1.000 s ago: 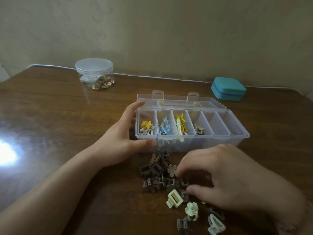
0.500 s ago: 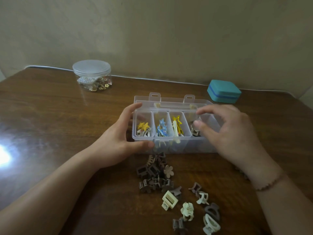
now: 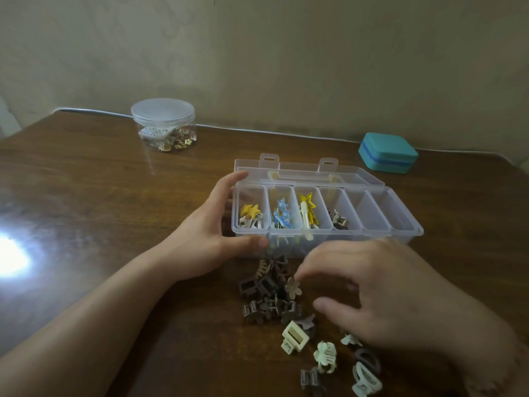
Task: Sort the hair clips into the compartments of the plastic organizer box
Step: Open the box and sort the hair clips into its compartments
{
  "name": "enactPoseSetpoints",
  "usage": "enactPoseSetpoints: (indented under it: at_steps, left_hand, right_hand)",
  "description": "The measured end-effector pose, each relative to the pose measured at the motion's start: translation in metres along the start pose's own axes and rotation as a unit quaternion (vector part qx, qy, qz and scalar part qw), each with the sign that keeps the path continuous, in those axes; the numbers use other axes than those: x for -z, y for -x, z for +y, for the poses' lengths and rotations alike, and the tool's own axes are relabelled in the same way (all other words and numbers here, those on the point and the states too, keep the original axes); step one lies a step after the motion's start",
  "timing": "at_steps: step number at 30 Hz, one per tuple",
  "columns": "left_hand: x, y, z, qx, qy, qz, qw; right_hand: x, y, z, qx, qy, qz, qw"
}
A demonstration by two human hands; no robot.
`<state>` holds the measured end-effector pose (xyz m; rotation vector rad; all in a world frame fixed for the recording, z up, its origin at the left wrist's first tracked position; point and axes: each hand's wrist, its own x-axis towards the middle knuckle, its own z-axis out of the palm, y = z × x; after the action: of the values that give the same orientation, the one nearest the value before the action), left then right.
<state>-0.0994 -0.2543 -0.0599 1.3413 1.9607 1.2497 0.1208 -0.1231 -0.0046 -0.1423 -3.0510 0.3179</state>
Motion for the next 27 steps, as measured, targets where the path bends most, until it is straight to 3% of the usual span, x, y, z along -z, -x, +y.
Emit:
enactPoseSetpoints:
  at_steps: [3, 10, 13, 17, 21, 27]
  left_hand:
    - [0.000, 0.000, 0.000, -0.002, 0.000, 0.003, 1.000]
    - [0.000, -0.001, -0.001, -0.001, -0.001, 0.001, 1.000]
    - [0.000, -0.001, -0.001, -0.002, -0.001, -0.001, 1.000]
    - [0.000, -0.001, -0.001, 0.000, -0.003, -0.001, 1.000]
    - [0.000, -0.001, -0.001, -0.002, -0.003, 0.002, 1.000]
    - [0.001, 0.000, 0.001, -0.004, -0.004, 0.005, 1.000]
  right_hand:
    - [-0.011, -0.005, -0.001, 0.015, 0.014, -0.020, 1.000]
    - [-0.014, -0.008, 0.002, 0.029, 0.033, 0.044, 0.998]
    - [0.000, -0.001, 0.012, 0.008, -0.072, 0.165, 0.984]
    - [0.005, -0.004, 0.024, -0.077, -0.112, 0.347, 0.928]
    - [-0.007, -0.015, 0.040, -0.169, -0.044, 0.276, 0.945]
    - [0.006, -0.007, 0.037, -0.115, -0.017, 0.294, 0.949]
